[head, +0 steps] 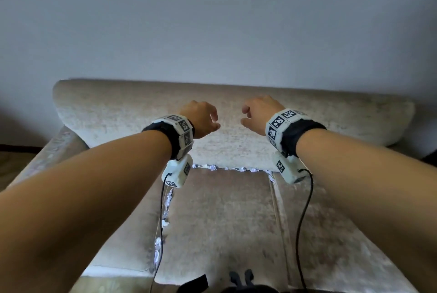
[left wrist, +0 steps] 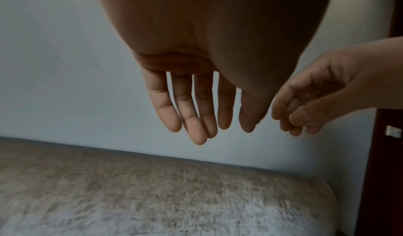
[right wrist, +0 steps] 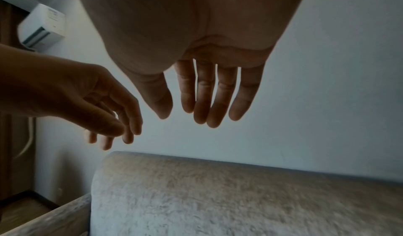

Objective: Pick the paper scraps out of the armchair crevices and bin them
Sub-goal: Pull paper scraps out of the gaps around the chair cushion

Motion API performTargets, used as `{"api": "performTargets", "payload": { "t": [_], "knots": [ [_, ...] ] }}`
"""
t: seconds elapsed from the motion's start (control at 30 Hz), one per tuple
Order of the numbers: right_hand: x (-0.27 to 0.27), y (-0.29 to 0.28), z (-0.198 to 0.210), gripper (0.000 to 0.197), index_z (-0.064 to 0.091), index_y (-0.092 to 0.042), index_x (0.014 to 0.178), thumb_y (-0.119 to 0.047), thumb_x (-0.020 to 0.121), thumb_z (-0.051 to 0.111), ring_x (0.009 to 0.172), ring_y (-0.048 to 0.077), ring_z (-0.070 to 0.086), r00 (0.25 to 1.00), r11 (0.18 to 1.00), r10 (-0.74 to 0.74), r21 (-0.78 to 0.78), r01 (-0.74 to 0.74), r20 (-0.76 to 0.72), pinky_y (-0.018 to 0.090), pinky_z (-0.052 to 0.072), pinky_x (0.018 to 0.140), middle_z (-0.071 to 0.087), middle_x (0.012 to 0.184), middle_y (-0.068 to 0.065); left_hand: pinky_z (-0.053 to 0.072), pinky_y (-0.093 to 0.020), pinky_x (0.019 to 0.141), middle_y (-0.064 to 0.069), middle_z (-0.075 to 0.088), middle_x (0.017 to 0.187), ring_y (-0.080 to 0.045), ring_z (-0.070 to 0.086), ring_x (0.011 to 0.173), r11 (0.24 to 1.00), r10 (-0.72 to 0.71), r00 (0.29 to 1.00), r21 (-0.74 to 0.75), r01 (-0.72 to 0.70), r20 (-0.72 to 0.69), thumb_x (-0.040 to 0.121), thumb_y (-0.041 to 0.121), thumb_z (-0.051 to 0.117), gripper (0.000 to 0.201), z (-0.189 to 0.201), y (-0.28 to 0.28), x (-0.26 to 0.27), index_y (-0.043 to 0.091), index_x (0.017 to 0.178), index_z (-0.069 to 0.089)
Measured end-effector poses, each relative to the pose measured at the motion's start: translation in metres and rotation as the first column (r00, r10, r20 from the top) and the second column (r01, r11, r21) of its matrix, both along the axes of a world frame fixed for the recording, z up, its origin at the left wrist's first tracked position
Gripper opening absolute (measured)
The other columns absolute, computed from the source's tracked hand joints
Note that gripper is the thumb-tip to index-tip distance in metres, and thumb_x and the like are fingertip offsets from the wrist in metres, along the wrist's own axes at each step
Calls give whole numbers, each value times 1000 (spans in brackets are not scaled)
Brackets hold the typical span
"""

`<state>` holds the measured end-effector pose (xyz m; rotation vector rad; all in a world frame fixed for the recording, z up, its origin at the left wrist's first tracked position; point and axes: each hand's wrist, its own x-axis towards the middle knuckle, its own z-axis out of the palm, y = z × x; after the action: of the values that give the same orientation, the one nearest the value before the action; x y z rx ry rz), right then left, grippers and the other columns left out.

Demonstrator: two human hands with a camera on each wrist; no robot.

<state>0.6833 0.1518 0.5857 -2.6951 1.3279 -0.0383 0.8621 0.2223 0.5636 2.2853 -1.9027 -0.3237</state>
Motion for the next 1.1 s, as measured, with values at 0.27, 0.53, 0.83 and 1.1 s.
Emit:
{"api": "performTargets", "payload": {
  "t": [0.27, 0.53, 0.83, 1.1],
  "knots": [
    [-80, -56, -36, 27, 57, -22, 110, -39, 89, 57, 96, 23, 59, 987, 983, -164, 83, 163, -6, 39, 51, 86, 62, 107, 0, 54, -42, 89, 7, 70, 107, -18, 64, 98, 985, -145, 989, 93, 147, -19, 86, 50, 62, 21, -30, -86, -65, 36, 101, 66],
    [-150, -111, -76, 24, 56, -27, 108, -40, 87, 55, 92, 21, 60, 923, 907, -374, 173, 384, -87, 35, 52, 83, 61, 107, -1, 54, -40, 88, 6, 69, 110, -19, 64, 98, 954, -237, 964, 159, 255, -125, 87, 50, 61, 20, -84, -164, -119, 37, 102, 65],
    [-177, -181, -165, 17, 52, -30, 101, -37, 86, 57, 90, 19, 58, 944, 875, -319, 355, 329, -87, 28, 46, 75, 62, 106, -2, 54, -33, 81, 5, 71, 103, -17, 67, 90, 946, -114, 967, 274, 175, -226, 88, 44, 61, 11, -154, -224, -149, 35, 95, 64],
    [-197, -254, -300, 20, 63, -21, 103, -32, 87, 58, 92, 22, 62, 971, 816, -238, 540, 208, -14, 28, 50, 79, 67, 102, 1, 54, -38, 86, 4, 70, 98, -21, 65, 94, 895, 115, 968, 445, -3, -224, 86, 38, 61, 6, -282, -272, -197, 34, 89, 65]
  ]
}}
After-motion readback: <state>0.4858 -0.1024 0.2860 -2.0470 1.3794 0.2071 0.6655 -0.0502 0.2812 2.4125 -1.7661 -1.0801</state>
